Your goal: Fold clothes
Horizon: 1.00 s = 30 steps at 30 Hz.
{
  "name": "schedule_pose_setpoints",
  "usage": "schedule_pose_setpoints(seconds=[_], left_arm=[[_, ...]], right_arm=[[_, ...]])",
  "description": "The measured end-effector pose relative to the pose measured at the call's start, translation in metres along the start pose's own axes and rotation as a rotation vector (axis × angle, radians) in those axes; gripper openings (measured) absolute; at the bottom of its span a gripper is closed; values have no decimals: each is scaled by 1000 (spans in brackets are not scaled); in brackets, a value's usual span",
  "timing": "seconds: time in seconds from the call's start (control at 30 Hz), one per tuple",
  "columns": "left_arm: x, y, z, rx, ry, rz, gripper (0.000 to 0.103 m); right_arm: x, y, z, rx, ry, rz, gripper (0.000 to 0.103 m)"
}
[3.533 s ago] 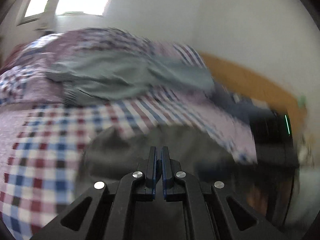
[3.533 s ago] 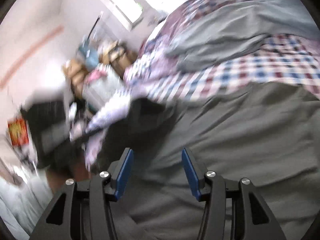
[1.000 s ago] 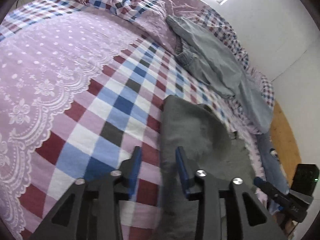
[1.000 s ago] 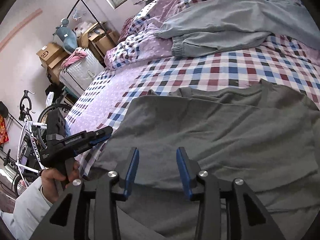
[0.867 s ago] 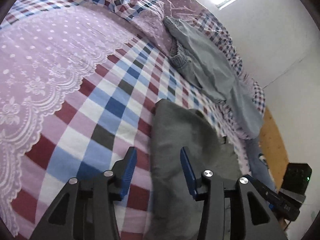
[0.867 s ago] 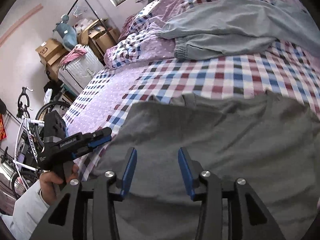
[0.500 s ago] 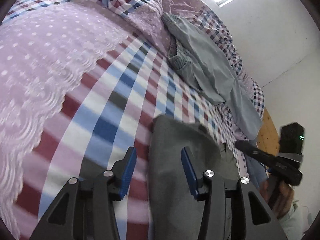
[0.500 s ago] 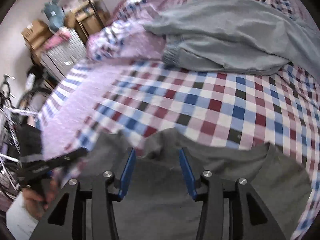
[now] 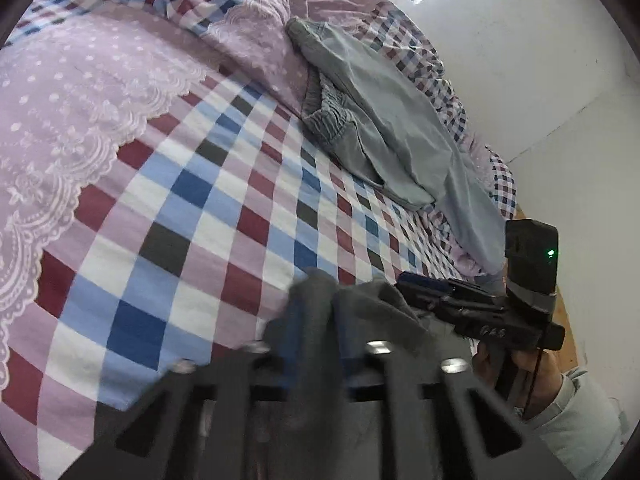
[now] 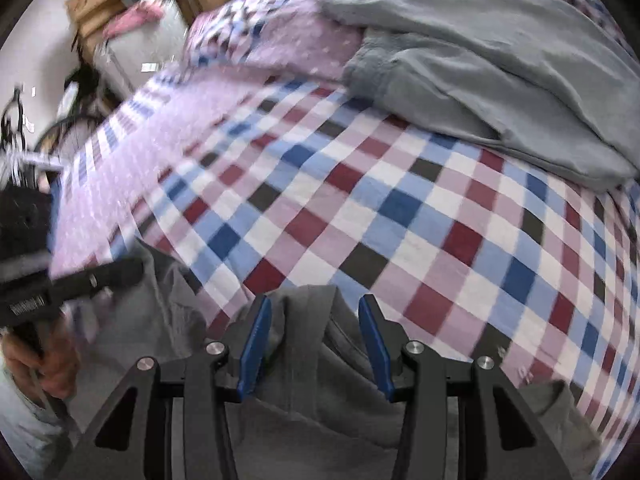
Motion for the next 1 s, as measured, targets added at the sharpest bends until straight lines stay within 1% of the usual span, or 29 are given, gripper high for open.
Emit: schedule_pose_setpoints(seconds=[0.03,0.1,0.2,0.3,0.37,0.43,0.5,0.6,0.7,0.83,0.9,1.0], left_arm=[[-1,-3,1,-3,8,16,4],[-3,-8,2,-9,23,50,3],[-5,-13,1,-15,33,75,2],[-5,-15,2,-30,57,96,2],[-5,-17,4,-39,76,108,2],[-6,-20,5,-54,93,129,2],[-8,-25,2,-72,89,147,1],[-8,-28,-1,-100,91,158,1],[-7,-32,-4,-150,89,172,1],[-5,-36,-12,-224,65,190,1],[-4,-33,-18,-249,47,159,1],[-1,-22,-28,-271,24,99,1]], right_arm=[[0,4,-2,9,-20,-12,49],[-1,11,-4,23,-42,-31,48],[-1,11,-5,38,-55,-21,18],[0,7,-10,72,-95,-12,11],[-1,1,-12,113,-110,15,9],[-4,-8,-11,148,-107,64,9],[-8,-16,-10,174,-99,114,8],[-12,-19,-14,233,-114,153,8],[-13,-11,-20,264,-102,140,8],[-18,6,-12,272,-23,99,8],[-18,12,-4,259,46,93,9],[-19,20,4,249,89,75,12]])
Point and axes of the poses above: each gripper's, at about its wrist camera, not at the fingertips, and y roughly the way its jaws point, z to its right, x to its underside, the point moved 1 cm from there along y, roughly the way its jaws point, and after that the axes turned 4 degrees about z, right-handed, at the moved point
